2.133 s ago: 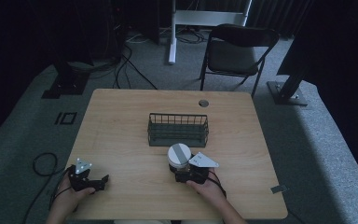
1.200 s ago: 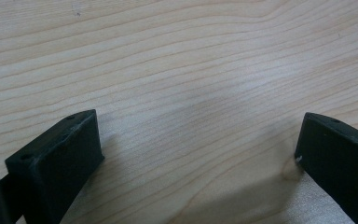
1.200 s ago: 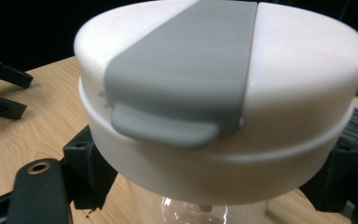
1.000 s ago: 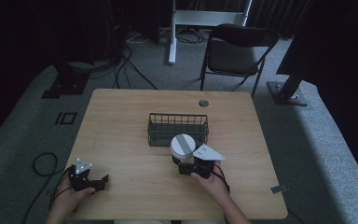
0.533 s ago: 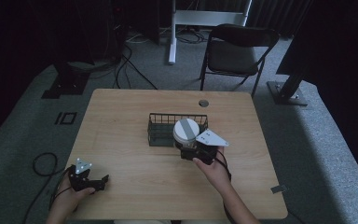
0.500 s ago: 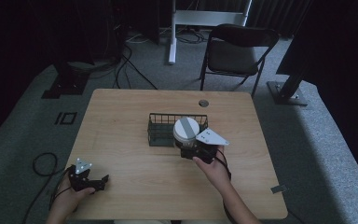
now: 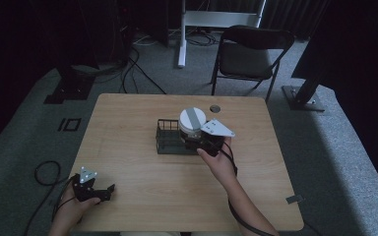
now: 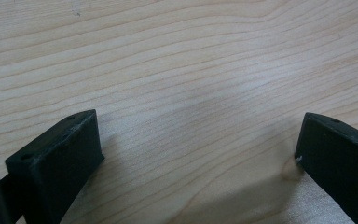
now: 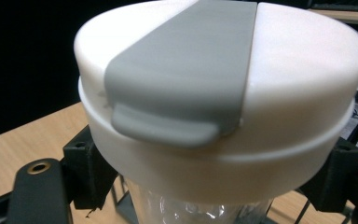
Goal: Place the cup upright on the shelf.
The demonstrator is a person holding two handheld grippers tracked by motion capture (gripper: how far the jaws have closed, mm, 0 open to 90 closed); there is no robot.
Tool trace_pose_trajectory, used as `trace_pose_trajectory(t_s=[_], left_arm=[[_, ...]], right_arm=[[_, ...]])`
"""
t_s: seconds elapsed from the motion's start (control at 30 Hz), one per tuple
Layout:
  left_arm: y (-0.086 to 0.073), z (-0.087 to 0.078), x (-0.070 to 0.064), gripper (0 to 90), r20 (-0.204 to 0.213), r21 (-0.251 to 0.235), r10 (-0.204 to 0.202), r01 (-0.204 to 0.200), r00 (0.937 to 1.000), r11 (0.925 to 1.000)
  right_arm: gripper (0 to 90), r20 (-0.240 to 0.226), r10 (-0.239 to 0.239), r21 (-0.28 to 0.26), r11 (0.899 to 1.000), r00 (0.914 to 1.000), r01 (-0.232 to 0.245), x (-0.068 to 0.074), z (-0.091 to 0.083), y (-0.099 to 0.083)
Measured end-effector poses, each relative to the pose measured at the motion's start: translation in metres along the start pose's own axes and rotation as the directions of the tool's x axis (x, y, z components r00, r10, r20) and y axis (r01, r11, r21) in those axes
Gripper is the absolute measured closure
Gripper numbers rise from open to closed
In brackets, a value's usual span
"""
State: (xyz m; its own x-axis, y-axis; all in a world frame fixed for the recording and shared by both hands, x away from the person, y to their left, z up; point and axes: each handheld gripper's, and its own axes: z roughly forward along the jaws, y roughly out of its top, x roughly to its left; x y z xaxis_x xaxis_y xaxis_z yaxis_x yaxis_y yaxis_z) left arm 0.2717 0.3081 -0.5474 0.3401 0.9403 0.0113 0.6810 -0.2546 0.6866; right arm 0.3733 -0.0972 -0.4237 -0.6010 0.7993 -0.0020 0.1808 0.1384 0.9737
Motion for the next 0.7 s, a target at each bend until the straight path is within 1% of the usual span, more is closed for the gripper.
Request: trace_pose_trajectory(t_s=[0.07,0.2,0.27,0.3,0.53,0.7], left_arm=[[0.000,0.000,0.000,0.7,0.000,-0.002,-0.002,0.002,1.0000,1.0000],[0.000,0.000,0.000,0.7,0.001,0.001,-0.001,0.001,1.0000,1.0000],[0.000,0.000,0.000,0.7,0.001,0.001,0.000,0.000,1.0000,1.0000],[0.000,0.000,0.000,0.7,0.001,0.001,0.000,0.000,1.0000,1.0000],[0.000,0.000,0.000,0.7,0.000,-0.001,-0.001,0.001,1.0000,1.0000],[0.000,0.000,0.000,0.7,0.000,0.000,-0.002,0.002,1.0000,1.0000]], right_arm=[[18.6,0.022,0.000,0.000,1.000,0.9998,0.000,-0.002,0.005,0.001],[18.6,0.050,0.006,0.003,1.000,0.9987,-0.007,-0.004,0.015,0.004],[18.6,0.066,0.005,0.007,1.000,0.9978,-0.005,-0.004,0.018,0.006],[18.6,0.073,0.012,0.009,1.000,0.9973,-0.012,-0.004,0.019,0.006],[18.6,0.105,0.012,0.028,0.999,0.9944,-0.015,-0.003,0.029,0.008],[18.6,0.130,0.036,0.045,0.998,0.9908,-0.042,-0.003,0.036,0.003]])
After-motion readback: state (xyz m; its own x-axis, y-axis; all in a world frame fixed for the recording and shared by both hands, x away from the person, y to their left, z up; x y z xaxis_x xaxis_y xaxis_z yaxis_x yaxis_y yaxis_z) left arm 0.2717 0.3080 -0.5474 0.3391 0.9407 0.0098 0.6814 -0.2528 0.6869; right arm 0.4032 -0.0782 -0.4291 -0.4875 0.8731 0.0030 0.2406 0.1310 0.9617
